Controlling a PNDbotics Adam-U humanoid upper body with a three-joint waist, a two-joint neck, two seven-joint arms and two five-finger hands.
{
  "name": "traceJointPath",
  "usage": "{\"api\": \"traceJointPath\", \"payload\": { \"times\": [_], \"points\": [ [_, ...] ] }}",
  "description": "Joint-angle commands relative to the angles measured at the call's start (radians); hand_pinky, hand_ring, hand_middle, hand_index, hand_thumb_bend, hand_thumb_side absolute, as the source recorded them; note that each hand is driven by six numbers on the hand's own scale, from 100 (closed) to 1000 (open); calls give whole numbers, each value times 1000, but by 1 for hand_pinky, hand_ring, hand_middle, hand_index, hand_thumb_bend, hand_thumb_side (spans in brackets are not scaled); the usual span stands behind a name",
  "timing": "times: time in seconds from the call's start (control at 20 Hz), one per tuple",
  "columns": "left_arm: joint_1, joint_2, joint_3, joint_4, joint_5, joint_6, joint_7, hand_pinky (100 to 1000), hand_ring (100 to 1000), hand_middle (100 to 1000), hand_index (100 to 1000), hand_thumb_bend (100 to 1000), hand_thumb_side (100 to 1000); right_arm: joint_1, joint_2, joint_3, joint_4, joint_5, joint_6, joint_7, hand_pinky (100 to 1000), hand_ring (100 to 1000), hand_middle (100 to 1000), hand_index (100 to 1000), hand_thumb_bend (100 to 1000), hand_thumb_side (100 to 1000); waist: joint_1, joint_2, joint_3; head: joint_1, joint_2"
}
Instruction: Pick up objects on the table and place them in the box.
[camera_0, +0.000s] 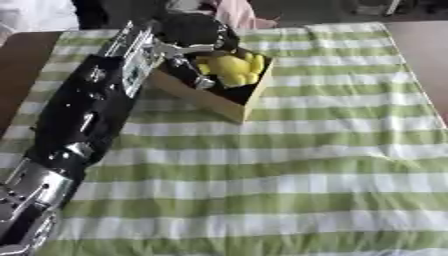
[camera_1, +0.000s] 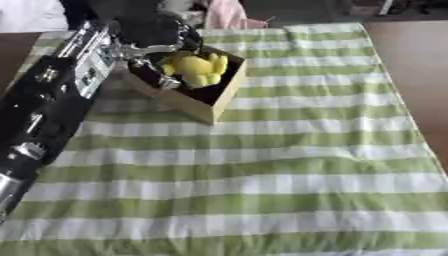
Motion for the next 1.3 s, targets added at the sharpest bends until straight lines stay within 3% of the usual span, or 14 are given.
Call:
{"api": "traceJointPath", "payload": {
  "times": [0.05, 0.35, 0.85, 1.3],
  "points": [
    [-36, -11, 30, 11, -65, -7, 11, 336, 561, 568, 714, 180, 106, -14, -8, 2, -8, -11, -2, 6, 665, 737, 716, 784, 100, 620, -5, -13, -2, 3, -15],
    [-44, -18, 73, 32, -116, 34, 71, 305, 549, 559, 710, 100, 104, -12, -3, 2, -7, -18, -2, 9, 663, 737, 716, 784, 100, 623, -6, -10, -1, 5, -17],
    [-45, -40, 117, -9, -60, 134, 65, 285, 537, 551, 707, 100, 121, -9, 4, 3, -4, -24, -2, 12, 662, 736, 715, 784, 100, 625, -9, -6, -1, 8, -21],
    [-57, -68, 128, 28, -130, 177, 32, 338, 567, 579, 722, 128, 111, -8, 9, 3, -5, -30, -3, 14, 661, 736, 714, 784, 100, 626, -9, -2, -9, 13, -24]
  ]
}}
